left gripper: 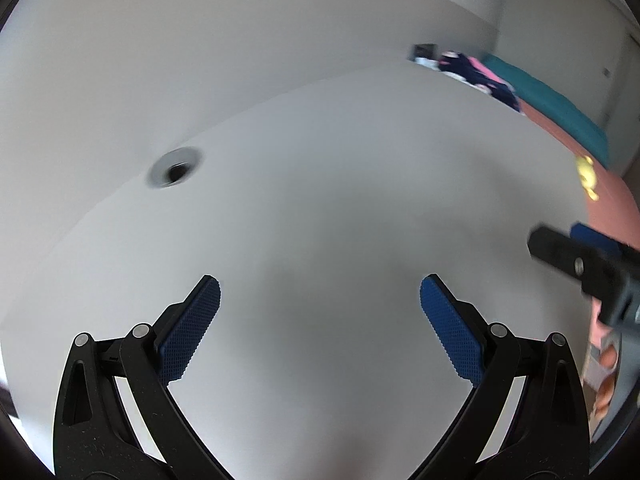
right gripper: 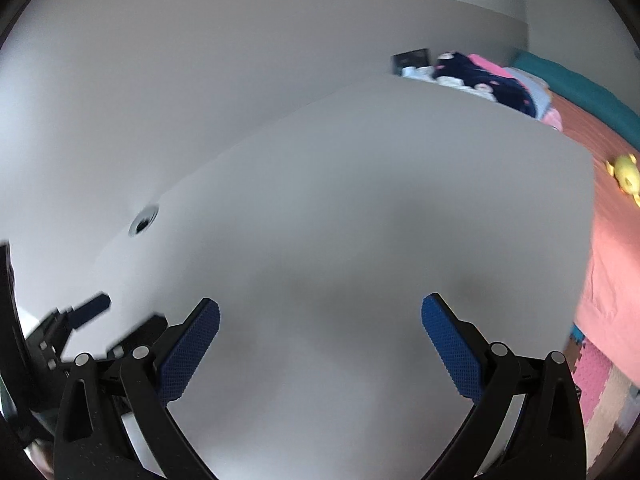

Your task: Collect trash

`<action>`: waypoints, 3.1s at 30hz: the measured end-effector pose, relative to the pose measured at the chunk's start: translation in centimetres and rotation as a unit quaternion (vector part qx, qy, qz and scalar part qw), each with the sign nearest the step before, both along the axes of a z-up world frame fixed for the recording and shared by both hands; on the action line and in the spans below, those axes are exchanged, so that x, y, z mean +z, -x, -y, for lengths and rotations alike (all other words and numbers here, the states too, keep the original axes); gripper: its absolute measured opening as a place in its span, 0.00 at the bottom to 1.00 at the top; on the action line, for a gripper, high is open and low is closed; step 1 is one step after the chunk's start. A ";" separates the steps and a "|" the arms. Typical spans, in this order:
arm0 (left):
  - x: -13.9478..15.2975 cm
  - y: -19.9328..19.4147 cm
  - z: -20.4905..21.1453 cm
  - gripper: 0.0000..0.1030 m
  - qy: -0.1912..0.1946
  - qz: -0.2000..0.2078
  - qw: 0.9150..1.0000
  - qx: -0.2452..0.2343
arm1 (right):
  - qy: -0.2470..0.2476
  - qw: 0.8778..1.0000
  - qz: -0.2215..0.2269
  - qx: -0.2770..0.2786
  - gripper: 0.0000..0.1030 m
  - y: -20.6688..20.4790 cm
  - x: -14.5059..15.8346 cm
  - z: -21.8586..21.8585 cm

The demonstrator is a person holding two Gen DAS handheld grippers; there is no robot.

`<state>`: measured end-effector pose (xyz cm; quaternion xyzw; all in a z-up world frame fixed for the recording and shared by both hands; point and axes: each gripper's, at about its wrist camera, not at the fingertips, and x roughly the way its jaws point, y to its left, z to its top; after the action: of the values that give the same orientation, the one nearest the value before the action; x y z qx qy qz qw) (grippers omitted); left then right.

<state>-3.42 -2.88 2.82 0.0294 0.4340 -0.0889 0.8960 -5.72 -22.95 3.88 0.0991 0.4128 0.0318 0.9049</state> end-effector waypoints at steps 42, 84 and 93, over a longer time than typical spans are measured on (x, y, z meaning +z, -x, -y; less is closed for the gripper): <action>-2.9 -1.0 -8.4 0.94 -0.017 -0.030 0.998 0.052 | 0.098 0.994 -0.039 -0.024 0.98 -1.2 -4.7 -7.6; -2.8 -0.8 -8.6 0.94 -0.017 -0.030 0.998 0.053 | 0.099 0.994 -0.039 -0.024 0.98 -1.1 -4.7 -7.6; -2.9 -0.8 -8.6 0.94 -0.017 -0.030 0.998 0.053 | 0.099 0.994 -0.039 -0.024 0.98 -1.1 -4.7 -7.6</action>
<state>-2.62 5.74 -0.03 0.0192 0.4629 -0.0350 0.8855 -4.58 -15.38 -0.82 0.0204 0.4462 -0.0344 0.8940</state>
